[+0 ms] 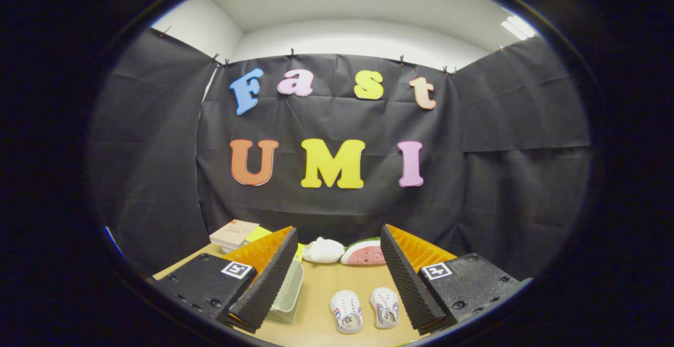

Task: Open the storage box then place both shoes into the box .Put the left shoe in first, then the right shoe, with the right side of both shoes facing outward in a uniform manner.

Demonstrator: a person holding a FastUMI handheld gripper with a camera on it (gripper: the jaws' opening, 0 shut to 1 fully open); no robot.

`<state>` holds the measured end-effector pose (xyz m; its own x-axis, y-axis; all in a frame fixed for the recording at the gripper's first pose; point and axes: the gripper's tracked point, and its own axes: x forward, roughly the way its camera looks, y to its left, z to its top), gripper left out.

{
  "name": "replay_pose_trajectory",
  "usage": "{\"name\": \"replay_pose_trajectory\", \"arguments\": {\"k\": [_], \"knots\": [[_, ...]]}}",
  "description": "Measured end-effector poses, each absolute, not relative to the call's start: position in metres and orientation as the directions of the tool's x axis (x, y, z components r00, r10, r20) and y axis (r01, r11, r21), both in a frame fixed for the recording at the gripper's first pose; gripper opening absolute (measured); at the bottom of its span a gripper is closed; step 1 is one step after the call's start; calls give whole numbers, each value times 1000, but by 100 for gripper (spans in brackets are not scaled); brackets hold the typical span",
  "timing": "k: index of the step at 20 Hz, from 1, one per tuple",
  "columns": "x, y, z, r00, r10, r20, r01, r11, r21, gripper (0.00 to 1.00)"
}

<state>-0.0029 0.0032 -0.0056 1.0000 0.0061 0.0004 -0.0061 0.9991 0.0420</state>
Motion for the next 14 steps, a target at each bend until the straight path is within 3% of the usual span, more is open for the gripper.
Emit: {"name": "replay_pose_trajectory", "arguments": {"k": [4, 14], "knots": [[-1, 3, 0, 1000, -5, 30, 3, 999, 53, 100], [48, 39, -22, 991, 81, -105, -81, 997, 6, 100]]}}
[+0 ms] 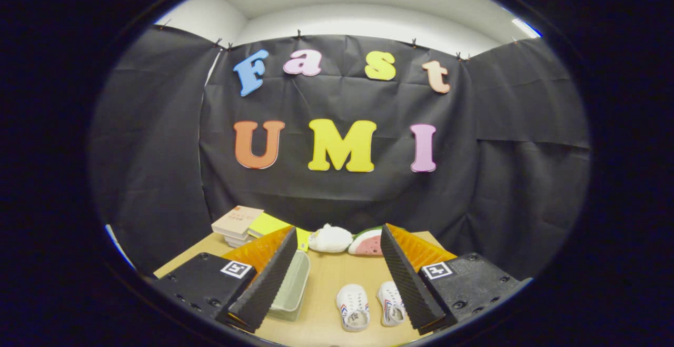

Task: Open the storage box then place both shoes into the box .Put the left shoe in first, then the right shoe, with the right side of both shoes facing outward in a uniform manner.

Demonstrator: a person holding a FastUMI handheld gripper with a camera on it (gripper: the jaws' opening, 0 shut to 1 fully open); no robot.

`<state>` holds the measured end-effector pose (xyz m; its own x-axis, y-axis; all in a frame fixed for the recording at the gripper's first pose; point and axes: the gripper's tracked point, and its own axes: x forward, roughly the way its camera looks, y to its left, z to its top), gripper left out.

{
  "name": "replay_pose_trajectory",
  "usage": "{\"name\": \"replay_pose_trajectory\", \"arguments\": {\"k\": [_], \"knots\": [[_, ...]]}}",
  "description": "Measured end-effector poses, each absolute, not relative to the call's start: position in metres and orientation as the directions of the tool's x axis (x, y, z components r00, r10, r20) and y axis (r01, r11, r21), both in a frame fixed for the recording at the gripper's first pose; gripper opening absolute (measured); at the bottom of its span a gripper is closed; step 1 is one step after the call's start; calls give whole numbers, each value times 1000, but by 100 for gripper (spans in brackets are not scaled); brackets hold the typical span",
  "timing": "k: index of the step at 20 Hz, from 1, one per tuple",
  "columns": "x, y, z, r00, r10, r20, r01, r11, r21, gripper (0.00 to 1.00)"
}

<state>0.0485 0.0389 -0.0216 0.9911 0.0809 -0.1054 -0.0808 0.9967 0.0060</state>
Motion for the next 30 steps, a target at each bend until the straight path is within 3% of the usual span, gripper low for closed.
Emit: {"name": "replay_pose_trajectory", "arguments": {"k": [6, 12, 18, 23, 27, 30], "knots": [[100, 47, -31, 975, 166, -151, -163, 986, 32, 100], [148, 65, -56, 909, 315, -272, -293, 949, 119, 100], [181, 99, -113, 737, 543, -402, -404, 831, 381, 100], [201, 104, -177, 583, 647, -491, -404, 756, 516, 100], [208, 115, -220, 451, 742, -495, -401, 664, 630, 100], [214, 119, -246, 330, 812, -482, -334, 578, 744, 100]]}}
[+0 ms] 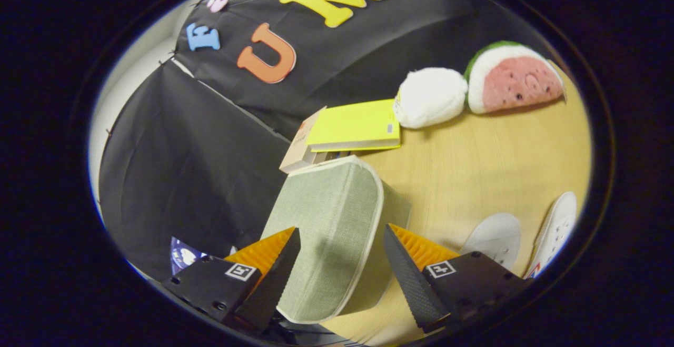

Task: Open the storage box then place both shoes into the box .Put the left shoe in first, then the right shoe, with the right side of both shoes facing outward in a uniform manner.

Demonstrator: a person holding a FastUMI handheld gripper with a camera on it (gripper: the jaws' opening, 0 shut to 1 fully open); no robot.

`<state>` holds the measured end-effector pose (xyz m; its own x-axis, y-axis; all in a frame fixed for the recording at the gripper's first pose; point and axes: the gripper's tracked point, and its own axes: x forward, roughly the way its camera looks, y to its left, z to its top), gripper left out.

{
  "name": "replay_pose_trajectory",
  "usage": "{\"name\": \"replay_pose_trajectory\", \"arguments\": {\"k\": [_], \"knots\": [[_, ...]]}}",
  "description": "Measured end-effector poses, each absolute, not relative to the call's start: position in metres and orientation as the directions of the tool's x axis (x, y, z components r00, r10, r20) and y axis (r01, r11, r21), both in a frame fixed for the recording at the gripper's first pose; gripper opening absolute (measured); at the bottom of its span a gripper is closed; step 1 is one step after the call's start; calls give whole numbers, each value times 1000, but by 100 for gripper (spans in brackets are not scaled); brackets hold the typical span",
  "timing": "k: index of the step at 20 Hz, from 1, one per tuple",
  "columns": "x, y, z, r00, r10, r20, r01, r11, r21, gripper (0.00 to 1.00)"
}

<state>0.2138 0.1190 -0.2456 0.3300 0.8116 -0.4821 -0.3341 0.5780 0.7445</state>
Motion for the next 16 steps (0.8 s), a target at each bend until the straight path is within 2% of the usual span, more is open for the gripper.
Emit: {"name": "replay_pose_trajectory", "arguments": {"k": [8, 11, 16], "knots": [[211, 133, -252, 23, 976, -216, -283, 214, 935, 99], [207, 135, -262, -36, 982, -186, -187, 176, 967, 99], [206, 129, -257, -71, 981, -182, -167, 169, 971, 67]]}}
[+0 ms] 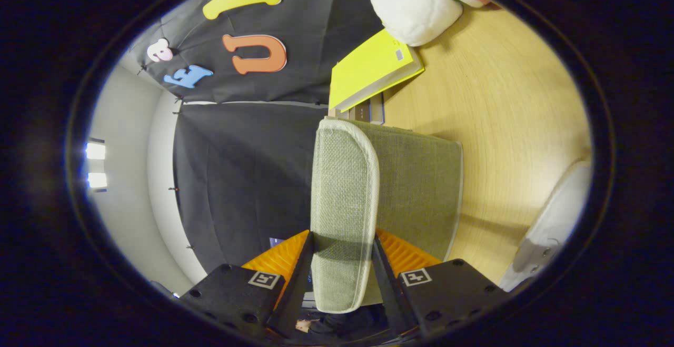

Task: Open the storage box then place both shoes into the box .Put the left shoe in first, then the right shoe, with the right side of both shoes facing outward in a uniform manner.

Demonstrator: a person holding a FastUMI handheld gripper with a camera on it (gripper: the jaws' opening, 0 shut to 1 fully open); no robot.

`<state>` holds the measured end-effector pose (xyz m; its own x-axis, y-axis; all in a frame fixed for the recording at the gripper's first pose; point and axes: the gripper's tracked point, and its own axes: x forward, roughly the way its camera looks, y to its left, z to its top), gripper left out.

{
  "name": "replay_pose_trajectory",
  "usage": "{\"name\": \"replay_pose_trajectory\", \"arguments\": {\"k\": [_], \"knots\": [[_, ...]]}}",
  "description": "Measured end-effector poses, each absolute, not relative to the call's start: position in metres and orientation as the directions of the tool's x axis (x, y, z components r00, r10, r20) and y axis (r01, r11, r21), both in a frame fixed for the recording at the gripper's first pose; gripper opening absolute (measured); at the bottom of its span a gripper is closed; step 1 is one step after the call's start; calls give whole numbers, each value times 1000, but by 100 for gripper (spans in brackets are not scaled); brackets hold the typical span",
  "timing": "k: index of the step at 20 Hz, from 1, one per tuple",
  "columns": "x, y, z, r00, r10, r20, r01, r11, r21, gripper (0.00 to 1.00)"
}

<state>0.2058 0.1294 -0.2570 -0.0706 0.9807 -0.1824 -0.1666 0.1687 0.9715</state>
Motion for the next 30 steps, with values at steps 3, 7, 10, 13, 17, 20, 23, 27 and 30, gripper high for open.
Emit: {"name": "replay_pose_trajectory", "arguments": {"k": [3, 7, 10, 13, 17, 20, 23, 27, 30], "knots": [[208, 124, -248, -75, 983, -169, -162, 156, 974, 50], [204, 116, -241, -91, 980, -177, -179, 159, 971, 28], [202, 109, -232, -87, 982, -169, -167, 153, 974, 11], [201, 106, -225, -65, 979, -192, -174, 178, 968, 6], [196, 105, -204, -41, 974, -222, -204, 209, 956, 6], [194, 109, -176, 4, 972, -234, -204, 230, 951, 6], [189, 122, -147, 47, 974, -223, -195, 228, 954, 5], [173, 150, -123, 70, 971, -230, -203, 240, 949, 5], [166, 175, -99, 79, 972, -221, -225, 233, 946, 5]]}}
